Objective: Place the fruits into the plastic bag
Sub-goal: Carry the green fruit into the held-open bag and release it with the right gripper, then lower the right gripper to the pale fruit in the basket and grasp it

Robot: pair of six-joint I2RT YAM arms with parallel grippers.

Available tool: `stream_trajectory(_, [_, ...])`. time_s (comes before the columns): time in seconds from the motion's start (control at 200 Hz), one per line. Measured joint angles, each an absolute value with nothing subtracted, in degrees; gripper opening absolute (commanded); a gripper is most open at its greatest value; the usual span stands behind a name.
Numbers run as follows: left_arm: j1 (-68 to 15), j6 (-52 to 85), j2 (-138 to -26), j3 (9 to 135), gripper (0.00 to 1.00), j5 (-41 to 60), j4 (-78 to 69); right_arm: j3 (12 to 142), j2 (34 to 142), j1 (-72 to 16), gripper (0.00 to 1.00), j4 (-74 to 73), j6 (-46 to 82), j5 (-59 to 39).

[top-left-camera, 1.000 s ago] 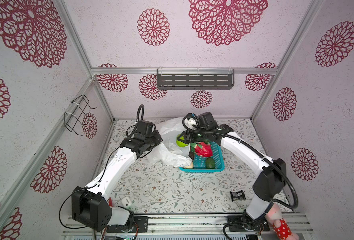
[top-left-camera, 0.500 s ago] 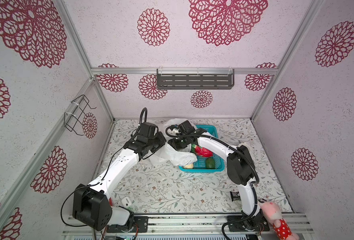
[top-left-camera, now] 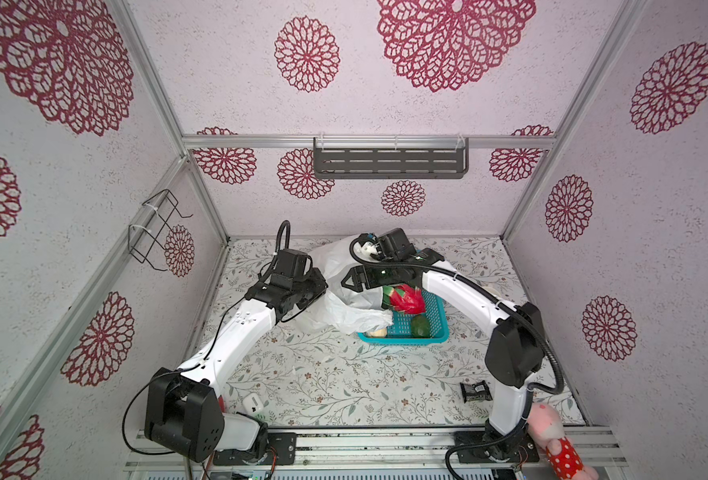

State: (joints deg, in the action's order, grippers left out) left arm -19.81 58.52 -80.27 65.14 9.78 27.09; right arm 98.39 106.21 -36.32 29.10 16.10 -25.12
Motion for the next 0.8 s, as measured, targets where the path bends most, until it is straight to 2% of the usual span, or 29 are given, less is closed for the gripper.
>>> stream_trajectory(0.18, [-19.4, 58.3, -80.1, 64.4, 0.0, 9.8, 27.0, 90.3, 96.9, -32.8, 0.82, 27.4, 16.2, -23.6])
stream_trajectory(0.465, [-19.3, 58.2, -79.0, 63.3, 0.0, 9.7, 26.6, 66.7, 80.7, -27.5, 0.79, 22.3, 20.2, -16.9])
stream_trajectory(0.62, [-19.3, 58.1, -79.0, 63.3, 0.0, 9.6, 26.6, 63.1, 81.9, -27.4, 0.76, 22.9, 20.9, -14.0])
stream_trajectory(0.801, [-19.3, 57.7, -79.0, 63.3, 0.0, 9.5, 26.7, 63.6, 89.7, -29.0, 0.75, 24.6, 19.8, -14.0])
